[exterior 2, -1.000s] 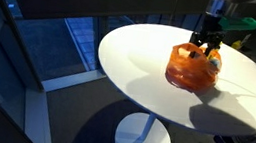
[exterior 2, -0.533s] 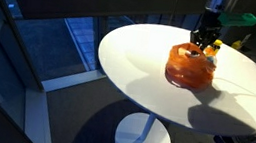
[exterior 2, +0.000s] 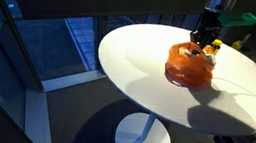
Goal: Pick up the white medicine bottle from the orange plastic and put it on the table
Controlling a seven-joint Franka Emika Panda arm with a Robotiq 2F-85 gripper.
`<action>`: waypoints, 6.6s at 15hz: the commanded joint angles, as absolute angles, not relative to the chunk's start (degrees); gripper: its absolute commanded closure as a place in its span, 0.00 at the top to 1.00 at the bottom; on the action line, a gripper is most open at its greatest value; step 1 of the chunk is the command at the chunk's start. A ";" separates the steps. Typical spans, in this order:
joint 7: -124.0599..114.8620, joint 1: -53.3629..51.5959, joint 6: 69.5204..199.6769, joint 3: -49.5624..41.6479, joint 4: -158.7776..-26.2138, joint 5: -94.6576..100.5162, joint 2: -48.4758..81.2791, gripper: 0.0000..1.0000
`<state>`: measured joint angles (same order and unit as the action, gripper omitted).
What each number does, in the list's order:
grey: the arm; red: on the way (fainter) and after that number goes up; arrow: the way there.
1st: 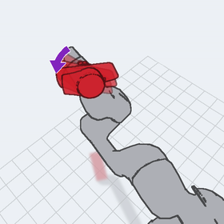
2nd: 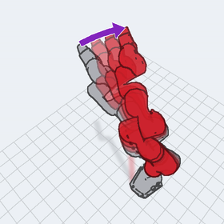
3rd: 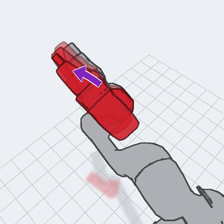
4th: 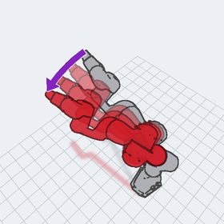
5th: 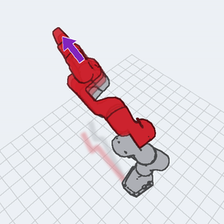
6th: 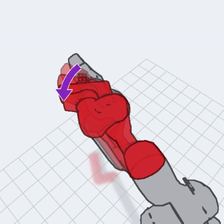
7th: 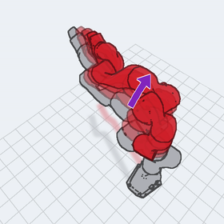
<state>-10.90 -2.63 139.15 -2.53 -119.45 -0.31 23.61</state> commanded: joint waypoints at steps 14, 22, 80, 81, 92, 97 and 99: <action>-12.62 -3.31 139.64 -3.23 -115.51 1.68 25.78 1.00; -12.11 -3.38 140.20 -3.20 -115.81 1.39 25.19 0.52; -2.00 8.74 142.96 -7.44 -127.08 -2.67 16.26 0.85; -1.74 8.50 142.52 -7.22 -127.40 -2.63 15.23 0.94; 2.37 2.72 120.95 -2.33 -126.51 -0.77 1.21 1.00; -2.50 1.36 113.71 -1.42 -125.63 0.91 -5.89 1.00; -5.07 1.36 111.99 -1.10 -124.87 0.72 -8.18 1.00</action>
